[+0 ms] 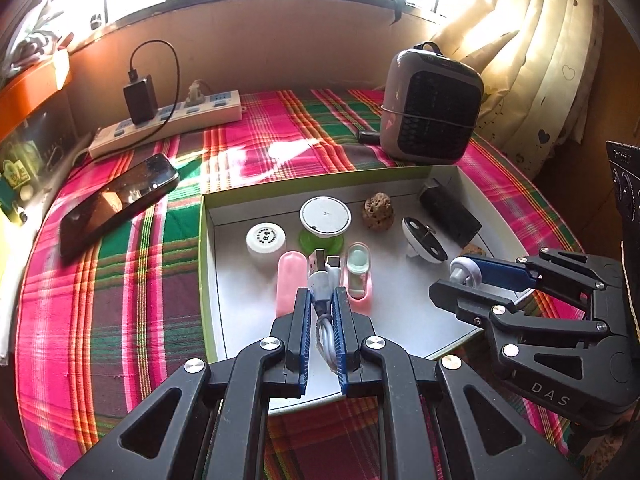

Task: Organize objects
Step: 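Lower the cable and knob into the box and open both grippers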

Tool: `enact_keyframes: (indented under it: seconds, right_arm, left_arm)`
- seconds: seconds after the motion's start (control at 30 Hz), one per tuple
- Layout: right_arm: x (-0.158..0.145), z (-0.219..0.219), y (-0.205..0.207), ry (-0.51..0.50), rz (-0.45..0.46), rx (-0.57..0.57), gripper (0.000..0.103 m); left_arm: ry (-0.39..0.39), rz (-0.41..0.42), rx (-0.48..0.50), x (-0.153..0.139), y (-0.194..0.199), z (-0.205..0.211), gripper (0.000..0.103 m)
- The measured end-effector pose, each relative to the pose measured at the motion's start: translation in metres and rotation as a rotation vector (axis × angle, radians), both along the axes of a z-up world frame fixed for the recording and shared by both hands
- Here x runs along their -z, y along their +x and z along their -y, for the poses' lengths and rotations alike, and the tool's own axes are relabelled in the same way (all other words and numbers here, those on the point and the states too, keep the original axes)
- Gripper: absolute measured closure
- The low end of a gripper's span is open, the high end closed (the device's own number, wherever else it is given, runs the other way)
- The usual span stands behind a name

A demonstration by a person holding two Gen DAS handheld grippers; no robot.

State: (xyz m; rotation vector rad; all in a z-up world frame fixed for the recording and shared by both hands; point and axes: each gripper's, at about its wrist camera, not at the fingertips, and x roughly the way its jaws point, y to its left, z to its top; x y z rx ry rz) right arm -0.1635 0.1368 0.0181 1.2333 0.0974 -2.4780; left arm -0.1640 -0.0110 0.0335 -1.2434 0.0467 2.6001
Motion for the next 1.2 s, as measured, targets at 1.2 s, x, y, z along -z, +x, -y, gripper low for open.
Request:
enact_keyframes:
  seconds: [1.2]
  right_arm:
    - [0.009, 0.004, -0.005, 0.045, -0.011, 0.009, 0.07]
  left_arm:
    - [-0.025, 0.008, 0.027, 0.003, -0.014, -0.015, 0.093]
